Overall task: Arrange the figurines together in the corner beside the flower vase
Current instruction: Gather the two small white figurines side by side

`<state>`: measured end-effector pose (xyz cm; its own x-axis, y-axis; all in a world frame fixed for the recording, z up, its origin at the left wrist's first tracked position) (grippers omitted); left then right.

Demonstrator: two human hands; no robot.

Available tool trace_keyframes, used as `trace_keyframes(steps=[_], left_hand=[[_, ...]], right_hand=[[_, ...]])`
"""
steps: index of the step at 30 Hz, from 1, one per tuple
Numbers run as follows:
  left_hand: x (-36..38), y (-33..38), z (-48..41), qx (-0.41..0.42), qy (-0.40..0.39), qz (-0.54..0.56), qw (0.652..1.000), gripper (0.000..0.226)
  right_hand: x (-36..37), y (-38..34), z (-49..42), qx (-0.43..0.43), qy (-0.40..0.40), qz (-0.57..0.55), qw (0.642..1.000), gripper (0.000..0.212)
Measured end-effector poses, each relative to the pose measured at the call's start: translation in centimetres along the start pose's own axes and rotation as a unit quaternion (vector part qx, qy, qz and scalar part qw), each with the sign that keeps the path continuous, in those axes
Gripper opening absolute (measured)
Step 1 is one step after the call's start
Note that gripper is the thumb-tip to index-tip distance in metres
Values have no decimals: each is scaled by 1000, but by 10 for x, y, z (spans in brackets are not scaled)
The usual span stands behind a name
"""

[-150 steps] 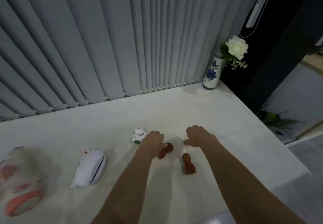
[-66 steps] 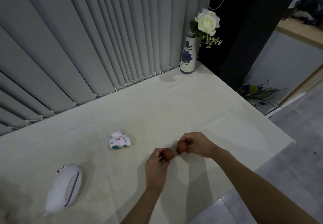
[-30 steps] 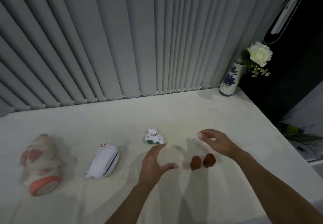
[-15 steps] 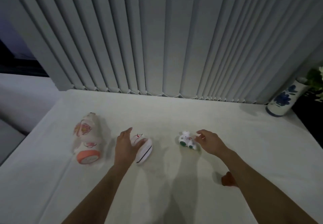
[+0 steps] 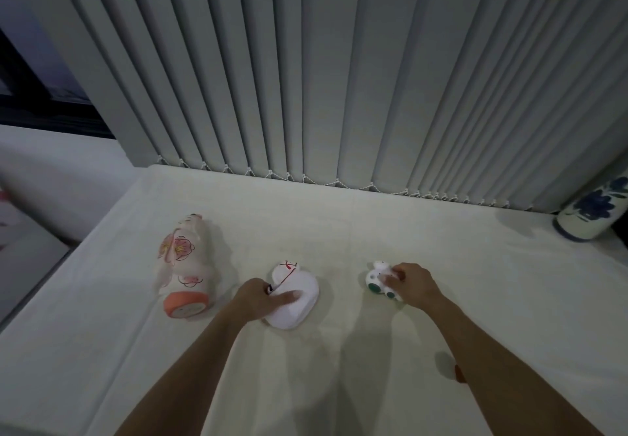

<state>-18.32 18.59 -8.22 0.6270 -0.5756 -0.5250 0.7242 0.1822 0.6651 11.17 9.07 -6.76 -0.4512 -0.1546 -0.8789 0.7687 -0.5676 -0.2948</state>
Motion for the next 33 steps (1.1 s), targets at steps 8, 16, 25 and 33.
trace_keyframes(steps=[8,16,25,33], left_hand=[[15,0,-5,12,-28,96,995,55],[17,10,8,40,8,90,995,67],[23,30,22,114,12,-20,993,60],[34,46,39,176,-4,-134,975,66]], right_hand=[[-1,-7,2,-23,-35,-68,997,29],[1,-17,19,-60,-25,13,998,32],[-22,-19,53,-138,-7,69,988,15],[-43,13,82,-140,35,93,985,29]])
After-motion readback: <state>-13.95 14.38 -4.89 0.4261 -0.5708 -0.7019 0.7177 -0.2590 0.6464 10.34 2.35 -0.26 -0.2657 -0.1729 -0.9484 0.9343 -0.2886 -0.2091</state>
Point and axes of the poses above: each hand's wrist, its own z-axis away from the middle knuckle, its own x-axis out of the palm, y = z × x, the point moved 10 cm from there along -z, towards the middle knuckle, and after that the axes turned 14 degrees about z, right-handed, at the moved point
